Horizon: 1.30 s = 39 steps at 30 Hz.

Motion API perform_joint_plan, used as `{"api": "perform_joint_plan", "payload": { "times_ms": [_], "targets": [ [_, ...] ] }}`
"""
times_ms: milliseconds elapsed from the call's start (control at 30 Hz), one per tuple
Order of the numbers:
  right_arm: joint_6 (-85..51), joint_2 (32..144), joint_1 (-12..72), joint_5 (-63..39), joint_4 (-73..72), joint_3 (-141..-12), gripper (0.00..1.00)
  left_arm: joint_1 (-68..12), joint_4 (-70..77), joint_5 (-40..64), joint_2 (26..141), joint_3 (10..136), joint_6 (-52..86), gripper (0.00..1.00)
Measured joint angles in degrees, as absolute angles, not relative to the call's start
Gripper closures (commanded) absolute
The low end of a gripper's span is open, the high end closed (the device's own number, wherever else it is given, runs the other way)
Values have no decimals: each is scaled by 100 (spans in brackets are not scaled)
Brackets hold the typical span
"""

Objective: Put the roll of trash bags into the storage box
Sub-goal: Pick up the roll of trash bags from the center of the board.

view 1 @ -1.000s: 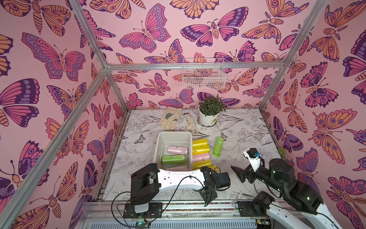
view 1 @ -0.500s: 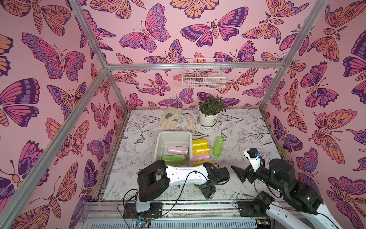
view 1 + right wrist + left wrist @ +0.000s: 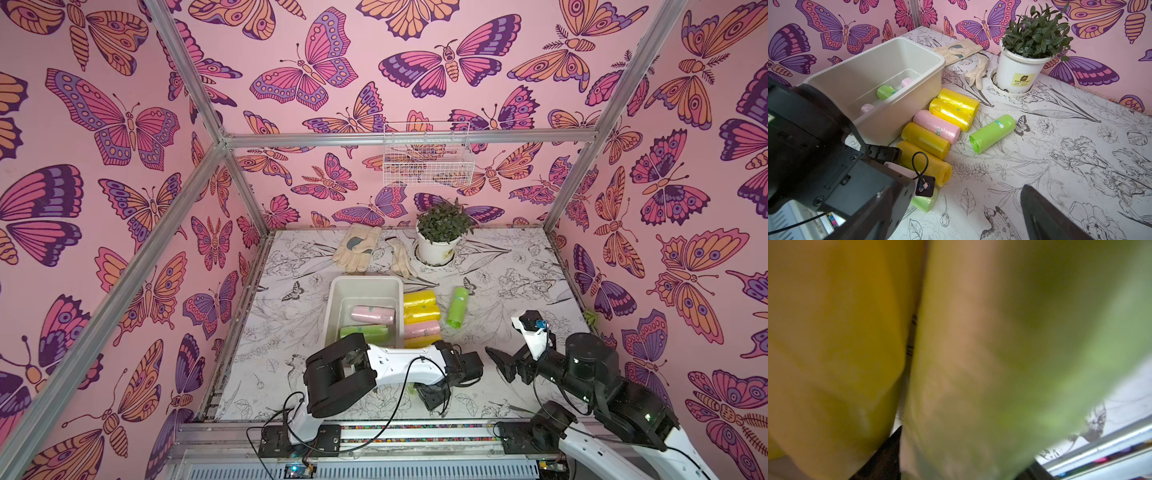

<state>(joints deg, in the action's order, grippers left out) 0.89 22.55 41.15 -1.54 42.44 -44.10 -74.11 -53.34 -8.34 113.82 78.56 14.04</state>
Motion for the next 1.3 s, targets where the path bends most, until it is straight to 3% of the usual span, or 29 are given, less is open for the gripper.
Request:
{"api": "perform_joint_plan", "payload": {
  "times_ms": [133,333,467,667,833,1067,1300],
  "targets": [
    [89,2255,4115,-152,4244,-4405,1,-7411,-5317,-823,11389,7863,1330,32],
    [89,2252,4115,-152,4244,-4405,1,-7415,-5277,-720,11439,7929,1188,51],
    [89,2241,4115,-152,4244,-4405,1,-7415,-5216,-705,11459,7955,1109,52],
    [89,2226,4115,-152,4244,-4405,1,-7395,-5201,-703,11441,7959,1098,79],
    [89,2206,4115,-150,4241,-4405,1,-7389,-5122,-725,11325,7878,1072,91],
    [89,2204,4115,-134,4241,-4397,1,-7389,-5234,-1037,10414,7721,854,100],
    [89,2163,4115,-104,4244,-4379,1,-7384,-5828,-1776,9157,7988,274,100]
  ]
}}
